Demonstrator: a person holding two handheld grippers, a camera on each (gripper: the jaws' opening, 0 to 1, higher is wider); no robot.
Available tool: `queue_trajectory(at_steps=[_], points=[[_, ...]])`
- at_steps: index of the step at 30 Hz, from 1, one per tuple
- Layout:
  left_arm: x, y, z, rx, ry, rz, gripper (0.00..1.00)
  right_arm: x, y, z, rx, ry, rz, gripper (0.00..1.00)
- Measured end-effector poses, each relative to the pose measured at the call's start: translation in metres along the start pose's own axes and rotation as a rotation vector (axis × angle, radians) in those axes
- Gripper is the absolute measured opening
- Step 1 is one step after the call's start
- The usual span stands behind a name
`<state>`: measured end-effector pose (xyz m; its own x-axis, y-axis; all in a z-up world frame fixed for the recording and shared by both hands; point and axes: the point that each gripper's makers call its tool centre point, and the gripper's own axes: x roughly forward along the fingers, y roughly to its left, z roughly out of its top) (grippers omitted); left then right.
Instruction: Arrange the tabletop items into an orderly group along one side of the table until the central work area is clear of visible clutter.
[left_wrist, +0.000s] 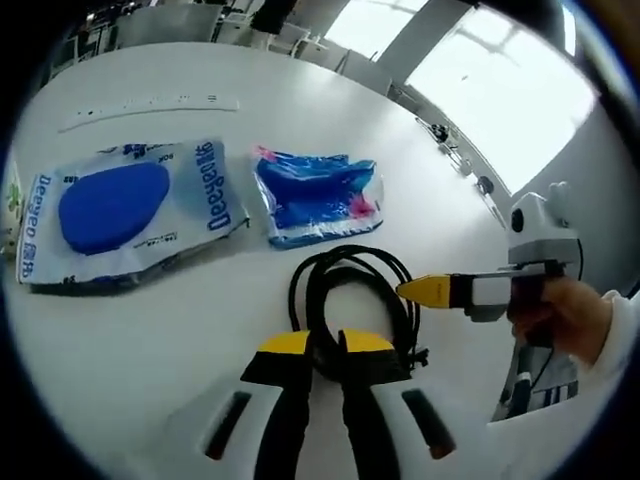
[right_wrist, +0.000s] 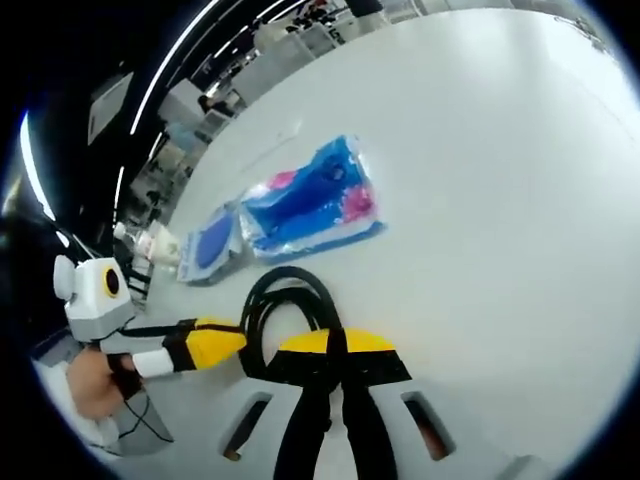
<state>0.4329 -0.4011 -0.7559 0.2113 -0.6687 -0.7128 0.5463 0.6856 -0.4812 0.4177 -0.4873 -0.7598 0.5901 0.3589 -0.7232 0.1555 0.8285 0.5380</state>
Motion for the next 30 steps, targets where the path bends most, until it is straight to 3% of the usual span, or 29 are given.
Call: queue_trajectory(at_steps=[9,15,18,21,24,30], points=[[0.000,0.001,-0.001,0.006,0.001,0.014,0.07,-0.001,-0.001,0.001,0.017,-0.017,0.006,0.00],[-0.014,0.008,0.004,0.019,-0.048,0.043,0.22,-0.008,-0.001,0.003,-0.117,-0.047,-0.003,0.00],[-0.024,0.010,0.010,0.025,-0.089,0.048,0.30,-0.014,0.008,0.003,-0.119,-0.061,0.053,0.05],[-0.038,0.010,0.018,0.053,-0.150,0.048,0.42,-0.027,0.010,0.015,-0.191,-0.139,0.062,0.19],[-0.054,0.011,0.019,0.049,-0.192,0.043,0.55,-0.038,0.013,0.023,-0.234,-0.190,0.054,0.42],[-0.084,0.013,0.020,0.052,-0.294,0.060,0.79,-0.056,0.017,0.022,-0.339,-0.219,0.017,0.70]])
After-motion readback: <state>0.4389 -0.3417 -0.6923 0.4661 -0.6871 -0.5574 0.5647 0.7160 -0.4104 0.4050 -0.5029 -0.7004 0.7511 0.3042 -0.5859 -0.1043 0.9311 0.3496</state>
